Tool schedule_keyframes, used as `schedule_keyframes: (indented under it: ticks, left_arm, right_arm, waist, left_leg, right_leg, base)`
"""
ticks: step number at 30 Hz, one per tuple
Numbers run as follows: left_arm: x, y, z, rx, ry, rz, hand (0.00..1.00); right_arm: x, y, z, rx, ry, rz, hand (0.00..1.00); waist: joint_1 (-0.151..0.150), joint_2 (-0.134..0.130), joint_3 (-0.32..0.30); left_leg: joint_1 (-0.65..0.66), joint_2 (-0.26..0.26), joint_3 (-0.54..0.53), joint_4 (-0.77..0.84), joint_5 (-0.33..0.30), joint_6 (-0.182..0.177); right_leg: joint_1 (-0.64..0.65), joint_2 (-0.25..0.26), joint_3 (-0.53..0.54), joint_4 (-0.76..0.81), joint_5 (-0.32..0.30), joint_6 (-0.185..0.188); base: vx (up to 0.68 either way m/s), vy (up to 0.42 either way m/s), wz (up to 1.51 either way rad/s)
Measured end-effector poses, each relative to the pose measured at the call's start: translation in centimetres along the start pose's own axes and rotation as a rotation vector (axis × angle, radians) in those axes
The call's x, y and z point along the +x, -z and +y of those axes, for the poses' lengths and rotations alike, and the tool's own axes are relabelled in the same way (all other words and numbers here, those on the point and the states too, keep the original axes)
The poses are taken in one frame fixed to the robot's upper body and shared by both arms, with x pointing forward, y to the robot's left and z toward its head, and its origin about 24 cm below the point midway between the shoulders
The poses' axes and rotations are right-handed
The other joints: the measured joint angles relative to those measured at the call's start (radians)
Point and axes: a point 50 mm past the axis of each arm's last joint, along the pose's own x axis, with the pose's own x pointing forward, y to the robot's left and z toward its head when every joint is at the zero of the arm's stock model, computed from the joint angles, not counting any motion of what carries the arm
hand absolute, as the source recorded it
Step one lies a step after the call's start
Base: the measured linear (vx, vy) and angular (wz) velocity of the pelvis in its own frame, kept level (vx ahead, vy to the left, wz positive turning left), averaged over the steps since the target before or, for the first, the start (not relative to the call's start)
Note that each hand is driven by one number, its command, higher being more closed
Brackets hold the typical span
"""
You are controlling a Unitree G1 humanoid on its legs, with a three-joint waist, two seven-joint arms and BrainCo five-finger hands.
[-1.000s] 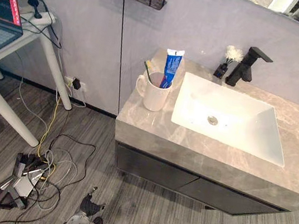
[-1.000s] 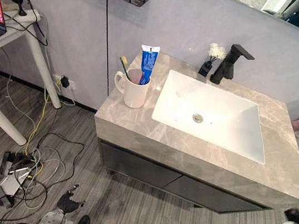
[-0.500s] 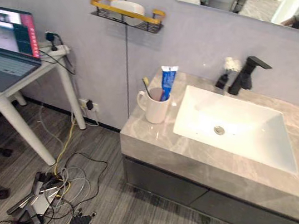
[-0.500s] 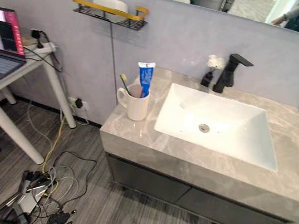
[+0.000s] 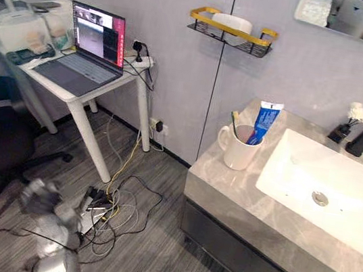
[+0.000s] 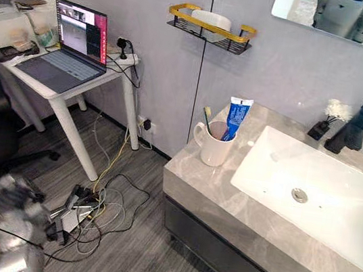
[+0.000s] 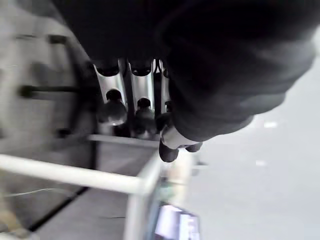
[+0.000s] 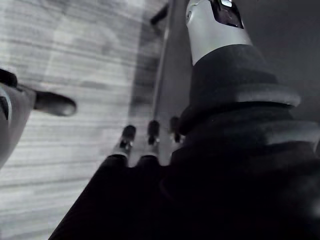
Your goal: Organize washtable
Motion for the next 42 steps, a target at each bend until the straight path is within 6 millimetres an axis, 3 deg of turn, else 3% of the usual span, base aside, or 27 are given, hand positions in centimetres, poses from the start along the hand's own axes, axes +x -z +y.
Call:
schedule_keyframes:
  ticks: [1,3,6,9,13,18,24,31,35,38,42]
  left_arm:
    - [-0.1,-2.3,-0.8,-0.012,0.03,-0.106,1.0]
    - [-1.0,-4.8,-1.5,-0.005,0.08,-0.223,1.0]
    - [-2.7,-7.6,-3.2,-0.059,0.178,-0.342,1.0]
    - [-4.9,-9.9,-5.7,-0.17,0.346,-0.42,1.0]
    - [-7.1,-11.4,-7.8,-0.352,0.596,-0.432,1.0]
    - [-9.7,-10.8,-10.4,-0.716,0.992,-0.178,1.0]
    - [-12.1,-9.4,-14.2,-0.797,1.332,0.053,1.0]
    - [-13.1,-7.5,-17.6,-0.704,1.48,0.167,1.0]
    - [-12.9,-4.7,-19.8,-0.482,1.441,0.129,1.0]
    - [-13.0,-4.0,-20.0,-0.393,1.44,0.103,1.0]
    - [-12.2,-2.3,-19.8,-0.284,1.409,0.108,1.0]
  right_arm:
    - [0.0,-0.1,0.0,-0.01,-0.004,-0.005,0.0]
    - [0.0,-0.1,0.2,-0.027,-0.014,-0.009,0.0]
    - [0.0,-0.6,0.9,-0.057,-0.042,-0.029,0.0]
    - [0.0,-0.8,1.3,-0.076,-0.058,-0.039,0.0]
    - [0.0,-0.7,1.2,-0.087,-0.068,-0.035,0.0]
    - [-0.1,0.3,1.1,-0.14,-0.086,0.01,0.0]
    - [0.0,0.6,0.4,-0.195,-0.106,0.022,0.0]
    - [0.3,1.4,-1.7,-0.255,-0.086,0.054,0.0]
    - [0.3,1.5,-2.2,-0.23,-0.074,0.056,0.0]
    - [0.3,1.3,-2.0,-0.223,-0.076,0.047,0.0]
    - [0.4,1.1,-2.1,-0.211,-0.07,0.039,0.0]
  waist:
    - [0.004,0.006,0.005]
    - [0.007,0.008,0.005]
    - [0.008,0.002,0.007]
    - [0.005,-0.007,0.012]
    - [-0.004,-0.006,0.013]
    - [-0.022,0.001,0.014]
    - [-0.029,0.018,0.003]
    - [-0.062,0.036,-0.016]
    - [-0.082,0.037,-0.018]
    - [-0.102,0.035,-0.018]
    - [-0.103,0.034,-0.017]
  left_leg:
    - [0.001,-0.004,-0.008,0.002,0.0,0.0]
    - [0.003,-0.008,-0.01,0.002,0.001,0.001]
    - [0.003,-0.007,-0.01,0.001,0.003,0.005]
    - [0.002,-0.005,-0.005,-0.001,0.003,0.006]
    - [0.017,-0.002,0.009,-0.002,0.001,0.01]
    - [0.03,0.01,0.053,0.001,-0.006,0.018]
    - [0.031,0.027,0.103,-0.003,-0.011,0.016]
    - [0.029,0.036,0.149,-0.009,-0.012,0.015]
    - [0.035,0.039,0.194,-0.019,-0.012,0.015]
    - [0.034,0.04,0.204,-0.019,-0.012,0.015]
    - [0.051,0.044,0.228,-0.028,-0.012,0.015]
  right_leg:
    - [0.009,-0.004,-0.012,0.0,0.0,0.0]
    - [0.015,-0.009,-0.02,0.002,0.0,0.0]
    - [0.015,-0.009,-0.02,0.005,0.0,0.0]
    - [0.016,-0.009,-0.019,0.008,-0.003,-0.004]
    - [0.015,-0.009,-0.007,0.008,-0.003,-0.006]
    - [0.001,-0.005,0.037,0.008,0.001,-0.002]
    - [-0.028,0.008,0.09,-0.004,0.012,-0.007]
    - [-0.045,0.025,0.145,-0.054,0.049,-0.011]
    - [-0.066,0.028,0.191,-0.074,0.073,-0.014]
    - [-0.076,0.028,0.201,-0.074,0.077,-0.015]
    - [-0.054,0.041,0.216,-0.128,0.106,-0.025]
  base:
    - [-0.03,0.017,0.22]
    - [-0.02,0.01,0.14]
    - [-0.02,-0.001,0.01]
    - [-0.05,-0.012,-0.04]
    - [0.0,-0.005,-0.11]
    - [0.01,-0.006,-0.22]
    - [-0.01,-0.011,-0.27]
    - [0.0,-0.013,-0.21]
    - [-0.02,-0.002,-0.31]
    - [-0.02,-0.006,-0.16]
    - [-0.02,-0.022,-0.14]
